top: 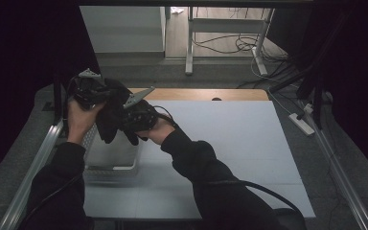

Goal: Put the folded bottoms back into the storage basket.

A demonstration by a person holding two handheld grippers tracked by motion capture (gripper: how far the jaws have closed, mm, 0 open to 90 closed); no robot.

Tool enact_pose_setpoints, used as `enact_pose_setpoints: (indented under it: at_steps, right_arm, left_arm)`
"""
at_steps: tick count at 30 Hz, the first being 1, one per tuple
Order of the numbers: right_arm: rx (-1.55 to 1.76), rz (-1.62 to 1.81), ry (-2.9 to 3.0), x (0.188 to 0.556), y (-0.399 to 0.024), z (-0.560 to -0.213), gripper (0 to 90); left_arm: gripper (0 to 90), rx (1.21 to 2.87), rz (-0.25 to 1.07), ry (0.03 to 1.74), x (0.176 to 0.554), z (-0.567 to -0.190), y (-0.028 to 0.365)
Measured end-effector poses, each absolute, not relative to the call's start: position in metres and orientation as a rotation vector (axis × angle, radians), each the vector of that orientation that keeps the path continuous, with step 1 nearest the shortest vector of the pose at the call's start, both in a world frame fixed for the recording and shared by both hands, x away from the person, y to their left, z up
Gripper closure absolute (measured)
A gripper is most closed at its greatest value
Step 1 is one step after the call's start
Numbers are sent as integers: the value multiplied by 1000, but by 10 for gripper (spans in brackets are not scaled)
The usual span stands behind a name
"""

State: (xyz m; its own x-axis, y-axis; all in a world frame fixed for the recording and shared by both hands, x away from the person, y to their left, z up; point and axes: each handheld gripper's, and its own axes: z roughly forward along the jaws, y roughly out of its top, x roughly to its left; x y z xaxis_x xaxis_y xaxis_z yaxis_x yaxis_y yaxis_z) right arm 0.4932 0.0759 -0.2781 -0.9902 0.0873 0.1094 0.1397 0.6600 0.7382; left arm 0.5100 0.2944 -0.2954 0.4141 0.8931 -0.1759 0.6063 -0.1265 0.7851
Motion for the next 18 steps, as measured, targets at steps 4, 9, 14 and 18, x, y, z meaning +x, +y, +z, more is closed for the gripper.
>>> enact_pose_setpoints:
  at_steps: [4,9,14,18]
  right_arm:
    - [-220,-1241,-2803,491,82,-283,816]
    - [-233,-1225,-2808,488,89,-290,816]
    - [-252,-1209,-2813,484,94,-300,815]
    - [-269,-1187,-2823,481,95,-310,815]
  left_arm:
    - [763,1834,425,1304,508,-303,297]
    - [762,1836,412,1318,506,-313,300]
    - [762,1850,397,1336,505,-326,301]
    - [760,1863,390,1349,505,-335,301]
